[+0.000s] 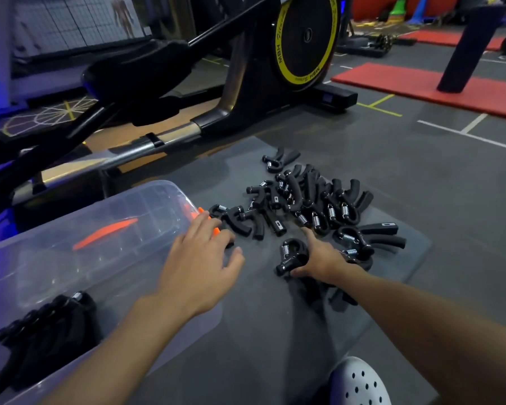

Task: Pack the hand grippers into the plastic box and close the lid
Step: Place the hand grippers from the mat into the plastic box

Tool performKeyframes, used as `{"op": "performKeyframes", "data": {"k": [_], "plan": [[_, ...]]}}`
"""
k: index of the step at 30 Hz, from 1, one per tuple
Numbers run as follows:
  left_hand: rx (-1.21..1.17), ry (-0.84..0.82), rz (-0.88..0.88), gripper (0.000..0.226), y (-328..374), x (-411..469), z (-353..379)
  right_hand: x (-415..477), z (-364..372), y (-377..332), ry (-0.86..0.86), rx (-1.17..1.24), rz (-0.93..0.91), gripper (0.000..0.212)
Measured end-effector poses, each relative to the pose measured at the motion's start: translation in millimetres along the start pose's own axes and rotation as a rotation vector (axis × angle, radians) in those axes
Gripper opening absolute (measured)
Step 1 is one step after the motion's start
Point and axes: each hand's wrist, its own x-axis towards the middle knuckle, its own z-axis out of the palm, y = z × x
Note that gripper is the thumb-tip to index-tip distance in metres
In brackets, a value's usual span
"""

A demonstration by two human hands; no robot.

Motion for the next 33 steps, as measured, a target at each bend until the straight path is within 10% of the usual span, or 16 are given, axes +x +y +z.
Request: {"op": "performKeyframes", "data": {"k": [8, 18, 33], "plan": [[0.003, 0.013, 0.012, 0.056, -3, 1, 2, -1, 9, -12, 0.150, -0.065, -0.025, 0.117], [-0.201, 0.108, 0.003, 0.031, -3, -1, -8, -18, -41, -68, 0.278, 0.611, -0.211, 0.109], [-0.449, 0.398, -0.006, 0.030, -43, -28, -104, -97, -76, -218, -0.039, 0.730, -0.619, 0.101]]}}
